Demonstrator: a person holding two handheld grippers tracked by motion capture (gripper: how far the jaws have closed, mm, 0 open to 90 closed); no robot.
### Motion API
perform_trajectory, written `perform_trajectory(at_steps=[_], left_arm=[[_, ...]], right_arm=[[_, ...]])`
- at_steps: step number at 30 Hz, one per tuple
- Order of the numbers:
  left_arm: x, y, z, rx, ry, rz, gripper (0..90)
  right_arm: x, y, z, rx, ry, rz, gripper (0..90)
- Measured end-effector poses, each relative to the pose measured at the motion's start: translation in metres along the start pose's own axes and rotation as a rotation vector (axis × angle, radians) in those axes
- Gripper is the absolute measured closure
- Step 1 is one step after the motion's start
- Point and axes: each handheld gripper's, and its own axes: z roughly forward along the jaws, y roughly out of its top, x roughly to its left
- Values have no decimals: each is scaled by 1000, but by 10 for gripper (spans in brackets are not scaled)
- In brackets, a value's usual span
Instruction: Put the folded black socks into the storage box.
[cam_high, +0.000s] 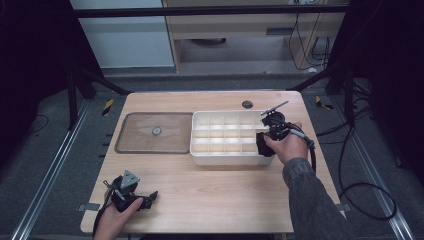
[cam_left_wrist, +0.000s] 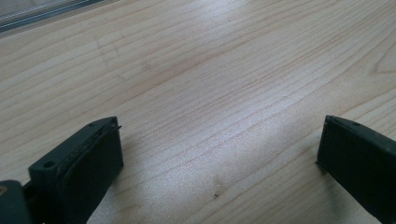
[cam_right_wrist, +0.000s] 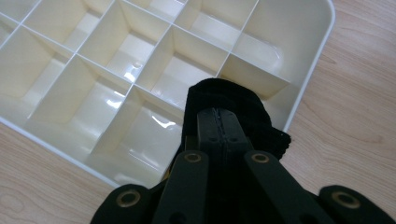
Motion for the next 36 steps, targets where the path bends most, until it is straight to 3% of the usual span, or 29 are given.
perform_trajectory(at_steps=[13,26,36], left_arm=[[0,0,0,0,-1,2,0],[-1,0,0,1,-5,0,0],[-1,0,0,0,-5,1,0]], right_arm=[[-7,-3,7,22,-20,8,900],[-10,-8,24,57,5,32,900],[-11,-14,27,47,19,51,900]])
